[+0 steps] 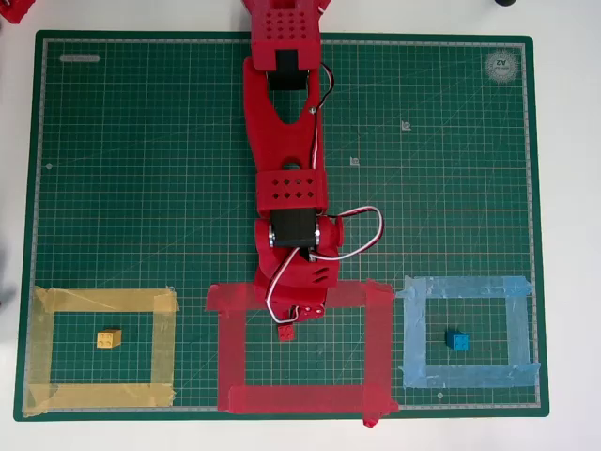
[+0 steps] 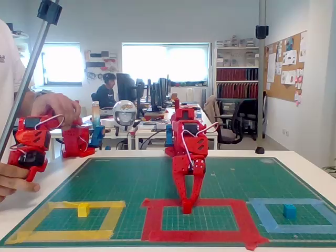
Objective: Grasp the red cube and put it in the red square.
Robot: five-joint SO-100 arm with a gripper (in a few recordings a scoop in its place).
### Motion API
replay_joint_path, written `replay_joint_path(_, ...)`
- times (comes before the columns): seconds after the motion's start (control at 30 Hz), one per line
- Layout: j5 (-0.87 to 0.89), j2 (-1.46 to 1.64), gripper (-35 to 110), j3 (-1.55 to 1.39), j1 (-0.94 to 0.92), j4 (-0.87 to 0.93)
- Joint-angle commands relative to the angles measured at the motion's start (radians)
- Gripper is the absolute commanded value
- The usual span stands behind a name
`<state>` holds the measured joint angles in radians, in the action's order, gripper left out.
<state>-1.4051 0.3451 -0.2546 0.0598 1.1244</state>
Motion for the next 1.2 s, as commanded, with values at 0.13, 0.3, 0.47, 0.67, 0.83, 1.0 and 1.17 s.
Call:
replay_joint_path(0.13,-0.021,-0.035,-1,0.117,0.011,-0.048)
replay_joint_path(0.3,-0.021,-0.044,-1,0.121,0.009,-0.052)
replay_joint_path(0.47,-0.023,-0.046,-1,0.129,0.005,-0.054)
replay_joint_path(0.67,-0.023,-0.032,-1,0.117,0.003,-0.054)
replay_joint_path(0.83,-0.023,0.144,-1,-0.115,0.014,-0.046)
replay_joint_path(1.0,-0.009,0.604,0,-0.621,0.061,-0.046)
replay_joint_path(1.17,-0.012,1.215,0,-1.227,0.092,-0.054)
